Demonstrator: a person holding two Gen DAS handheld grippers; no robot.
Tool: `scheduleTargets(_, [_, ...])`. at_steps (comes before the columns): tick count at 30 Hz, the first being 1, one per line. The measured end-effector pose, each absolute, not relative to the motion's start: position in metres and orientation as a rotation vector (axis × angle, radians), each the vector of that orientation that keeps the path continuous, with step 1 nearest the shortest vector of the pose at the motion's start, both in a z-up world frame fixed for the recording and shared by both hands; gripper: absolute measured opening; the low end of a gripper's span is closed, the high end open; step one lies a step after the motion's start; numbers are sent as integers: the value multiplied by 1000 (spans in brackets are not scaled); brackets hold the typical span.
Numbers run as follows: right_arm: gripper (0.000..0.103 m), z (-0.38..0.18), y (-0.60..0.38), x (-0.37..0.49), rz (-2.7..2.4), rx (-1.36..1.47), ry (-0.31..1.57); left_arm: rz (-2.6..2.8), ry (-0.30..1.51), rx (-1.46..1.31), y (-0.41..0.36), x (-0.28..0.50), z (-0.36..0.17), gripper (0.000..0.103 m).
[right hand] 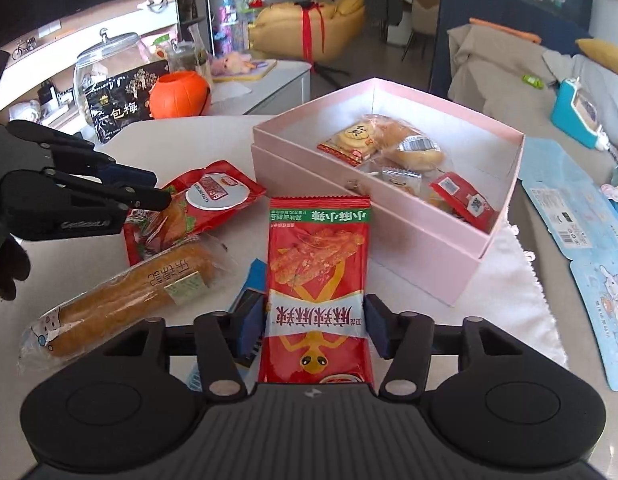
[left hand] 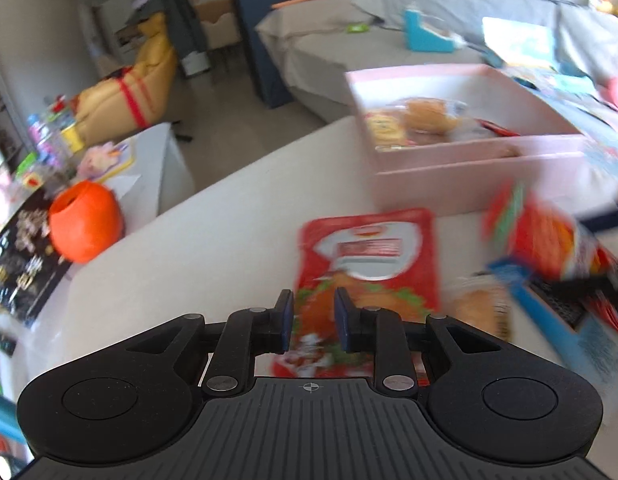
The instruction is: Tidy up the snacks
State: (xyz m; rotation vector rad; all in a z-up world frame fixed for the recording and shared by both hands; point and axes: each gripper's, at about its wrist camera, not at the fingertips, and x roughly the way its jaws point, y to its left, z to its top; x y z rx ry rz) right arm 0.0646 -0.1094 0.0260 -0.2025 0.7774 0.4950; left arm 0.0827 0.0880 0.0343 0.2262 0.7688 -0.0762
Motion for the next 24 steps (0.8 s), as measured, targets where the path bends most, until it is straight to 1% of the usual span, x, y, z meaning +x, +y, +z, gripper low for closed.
scheduleTargets(1, [60, 23, -108, 63, 513, -189, 782, -65, 767, 195, 94, 85, 34, 28])
scheduleTargets(2, [64, 19, -108, 62, 532, -172, 788, -60, 765, 154, 101, 86, 35, 28])
scheduleTargets(3, [71, 17, -109, 60, 536, -155, 774, -65, 763, 104, 109, 88, 36, 28])
scheduleTargets(5, [80, 10, -111, 57, 538, -138, 757, -73, 766, 9, 125, 93, 39, 28])
scheduleTargets(8, [92, -3, -118, 57, 510, -74, 740, -79, 755, -11, 132, 94, 46, 28])
scheduleTargets(11, [92, -4, -123, 58, 502, -40, 738, -189, 753, 73, 110, 91, 52, 28])
scheduleTargets(12, [92, -4, -123, 58, 504, -35, 739, -219, 759, 112, 100, 90, 53, 30])
scheduleTargets(13, [92, -5, -123, 59, 504, -35, 738, -239, 767, 155, 91, 90, 52, 32])
scheduleTargets(16, [92, -5, -121, 58, 500, -45, 736, -258, 803, 244, 72, 96, 42, 33])
scheduleTargets(17, [92, -5, -122, 58, 500, -45, 735, -256, 808, 256, 69, 99, 38, 36])
scheduleTargets(19, [92, -5, -124, 57, 498, -40, 734, -242, 820, 278, 64, 104, 33, 52])
scheduleTargets(21, [92, -5, -125, 55, 497, -37, 733, -242, 831, 289, 61, 108, 28, 60])
scheduleTargets(24, [92, -5, -124, 55, 497, -37, 733, -246, 832, 290, 59, 112, 27, 61])
